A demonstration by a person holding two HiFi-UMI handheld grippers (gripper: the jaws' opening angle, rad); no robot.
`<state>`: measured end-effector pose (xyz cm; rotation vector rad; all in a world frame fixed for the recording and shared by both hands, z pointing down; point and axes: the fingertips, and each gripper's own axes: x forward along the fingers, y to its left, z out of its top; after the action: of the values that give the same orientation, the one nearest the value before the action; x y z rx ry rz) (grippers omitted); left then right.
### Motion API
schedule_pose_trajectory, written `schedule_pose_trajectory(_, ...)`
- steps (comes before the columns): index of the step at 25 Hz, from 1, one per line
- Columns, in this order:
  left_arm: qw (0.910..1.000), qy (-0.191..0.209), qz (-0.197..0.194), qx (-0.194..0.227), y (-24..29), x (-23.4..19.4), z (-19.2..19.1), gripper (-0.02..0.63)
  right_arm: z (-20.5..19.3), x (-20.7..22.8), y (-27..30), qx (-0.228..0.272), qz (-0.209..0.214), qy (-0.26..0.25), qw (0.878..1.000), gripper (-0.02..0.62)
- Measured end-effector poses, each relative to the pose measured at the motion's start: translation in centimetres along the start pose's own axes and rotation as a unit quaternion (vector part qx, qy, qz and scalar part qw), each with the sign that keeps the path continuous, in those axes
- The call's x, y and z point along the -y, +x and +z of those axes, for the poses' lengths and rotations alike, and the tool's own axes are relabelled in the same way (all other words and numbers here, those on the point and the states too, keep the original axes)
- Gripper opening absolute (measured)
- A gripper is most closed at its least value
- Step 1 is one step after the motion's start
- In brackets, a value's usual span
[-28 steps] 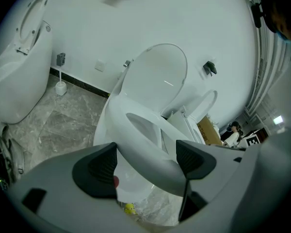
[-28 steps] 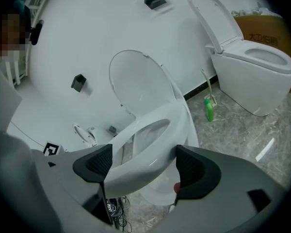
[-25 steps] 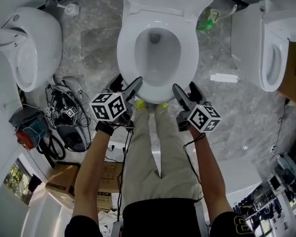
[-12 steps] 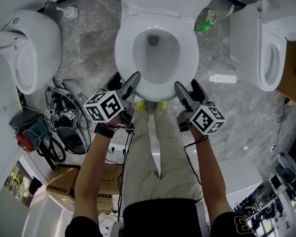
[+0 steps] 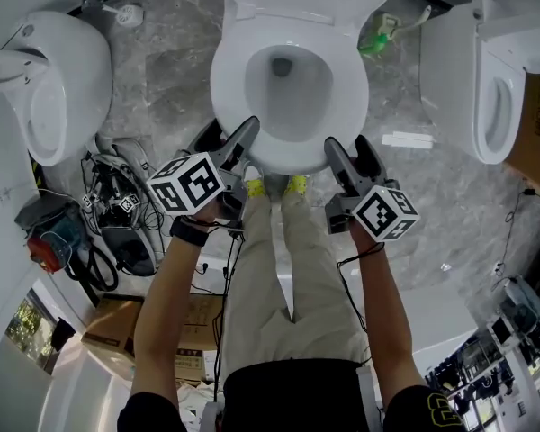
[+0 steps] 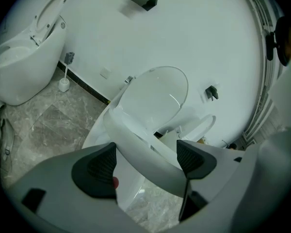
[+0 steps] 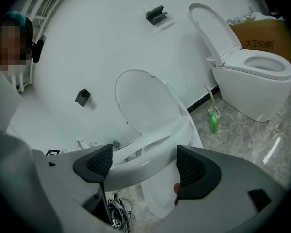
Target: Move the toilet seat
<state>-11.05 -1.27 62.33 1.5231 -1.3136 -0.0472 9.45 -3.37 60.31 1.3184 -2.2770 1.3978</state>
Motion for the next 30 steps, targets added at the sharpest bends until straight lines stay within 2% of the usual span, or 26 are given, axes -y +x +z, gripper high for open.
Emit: schedule_pose_trajectory(30, 0.9948, -0.078, -0.015, 0.064, 0.6, 3.3, 6.3, 0.405, 6.3, -2.3, 0.6, 0.061, 0.014, 0.038, 0.997, 0.419)
